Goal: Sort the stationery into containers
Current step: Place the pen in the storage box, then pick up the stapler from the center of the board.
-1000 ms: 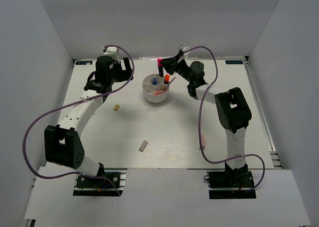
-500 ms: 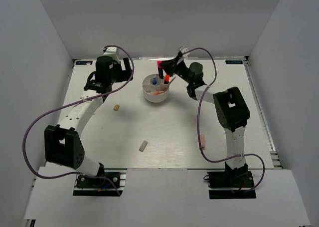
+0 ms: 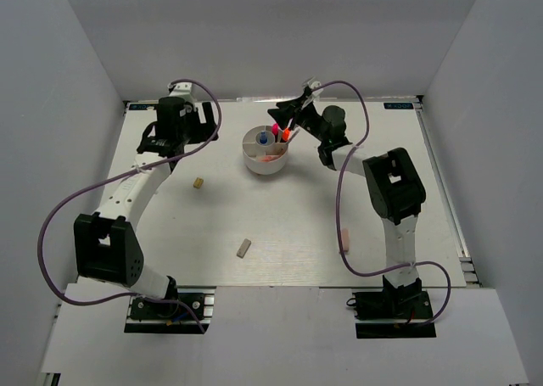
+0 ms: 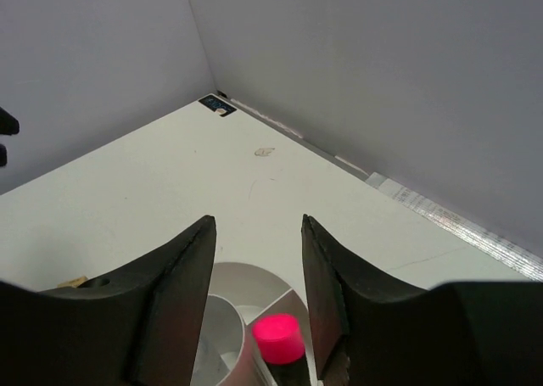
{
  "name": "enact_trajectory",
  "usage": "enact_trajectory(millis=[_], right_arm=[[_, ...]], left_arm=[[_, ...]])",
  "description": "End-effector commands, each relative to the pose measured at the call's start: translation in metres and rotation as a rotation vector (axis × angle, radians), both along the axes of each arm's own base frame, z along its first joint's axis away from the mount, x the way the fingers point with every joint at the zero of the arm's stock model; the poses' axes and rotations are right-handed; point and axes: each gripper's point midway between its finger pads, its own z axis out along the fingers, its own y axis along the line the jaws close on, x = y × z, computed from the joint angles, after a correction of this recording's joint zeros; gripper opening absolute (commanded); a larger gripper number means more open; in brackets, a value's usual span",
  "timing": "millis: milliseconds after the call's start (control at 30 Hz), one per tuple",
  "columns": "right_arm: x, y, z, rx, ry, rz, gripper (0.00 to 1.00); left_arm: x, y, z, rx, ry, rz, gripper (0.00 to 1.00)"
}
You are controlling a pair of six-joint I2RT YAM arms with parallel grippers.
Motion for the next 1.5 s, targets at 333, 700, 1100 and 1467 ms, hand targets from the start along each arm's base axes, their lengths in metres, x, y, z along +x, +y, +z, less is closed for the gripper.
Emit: enact_trajectory(millis=[333,700,1100,1467], right_arm=[[-0.052,-0.088,0.13,-0.169,0.001,-0.291,0.59],[-0.197,-0.18,-0.012,-0.506,0.681,-0.359,0.36],[-0.286,-0.204,-0.136,-0.527,1.286,-0.379,0.45],[-0.315,-0.208,-0.176,-0.582,1.447,-0.353,0.43]], left_arm=[[-0.064,-0.006,-0.02,0.107,0.075,-0.258,0.98],[-0.068,-0.004,-0.032,0.059,0.102,-0.198,0.95],[-0.064,0.009,-0.022,0.105,0.089,-0.142,0.95],[-0.064,0.014,-0.031,0.125,0.106,-0.124,0.95]])
